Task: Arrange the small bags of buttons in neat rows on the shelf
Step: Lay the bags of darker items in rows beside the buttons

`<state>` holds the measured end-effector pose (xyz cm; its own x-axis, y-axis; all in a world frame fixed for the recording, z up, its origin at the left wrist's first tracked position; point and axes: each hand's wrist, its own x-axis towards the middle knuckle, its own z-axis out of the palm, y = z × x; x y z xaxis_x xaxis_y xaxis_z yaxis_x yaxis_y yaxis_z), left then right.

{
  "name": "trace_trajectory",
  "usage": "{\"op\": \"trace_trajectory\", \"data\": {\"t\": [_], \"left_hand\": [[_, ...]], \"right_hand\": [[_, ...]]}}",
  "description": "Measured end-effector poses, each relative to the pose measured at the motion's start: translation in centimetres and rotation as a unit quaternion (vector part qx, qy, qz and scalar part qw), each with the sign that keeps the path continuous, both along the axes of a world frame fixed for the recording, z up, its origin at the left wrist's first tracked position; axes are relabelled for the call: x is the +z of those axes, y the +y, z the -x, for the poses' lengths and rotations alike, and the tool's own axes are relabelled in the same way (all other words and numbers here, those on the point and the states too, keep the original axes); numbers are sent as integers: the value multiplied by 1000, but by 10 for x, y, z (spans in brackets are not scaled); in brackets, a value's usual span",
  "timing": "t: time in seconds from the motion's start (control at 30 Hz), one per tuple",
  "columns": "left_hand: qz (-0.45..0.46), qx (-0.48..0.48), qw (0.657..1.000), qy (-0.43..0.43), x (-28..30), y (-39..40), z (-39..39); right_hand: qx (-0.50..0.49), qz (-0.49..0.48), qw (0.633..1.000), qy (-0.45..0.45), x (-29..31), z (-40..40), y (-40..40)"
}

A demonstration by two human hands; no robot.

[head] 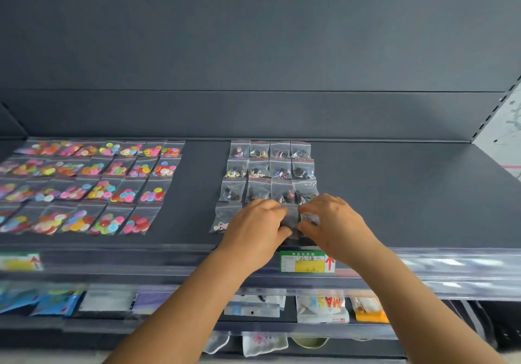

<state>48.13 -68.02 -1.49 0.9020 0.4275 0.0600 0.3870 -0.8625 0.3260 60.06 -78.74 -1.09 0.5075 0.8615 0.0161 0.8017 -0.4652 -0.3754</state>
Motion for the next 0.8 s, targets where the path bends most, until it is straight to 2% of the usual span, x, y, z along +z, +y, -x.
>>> {"op": "trace_trajectory", "data": {"t": [0.2, 0.43, 0.8], "left_hand": [[-35, 62, 997, -43, 14, 19, 31], [-49, 155, 986, -47, 19, 66, 99], [-53, 243, 968, -43, 18, 168, 260]], "right_hand": [[50, -67, 996, -31, 9, 23, 26], [126, -70, 988, -61, 12, 74, 88], [197, -69, 978, -28, 4, 225, 213]]}}
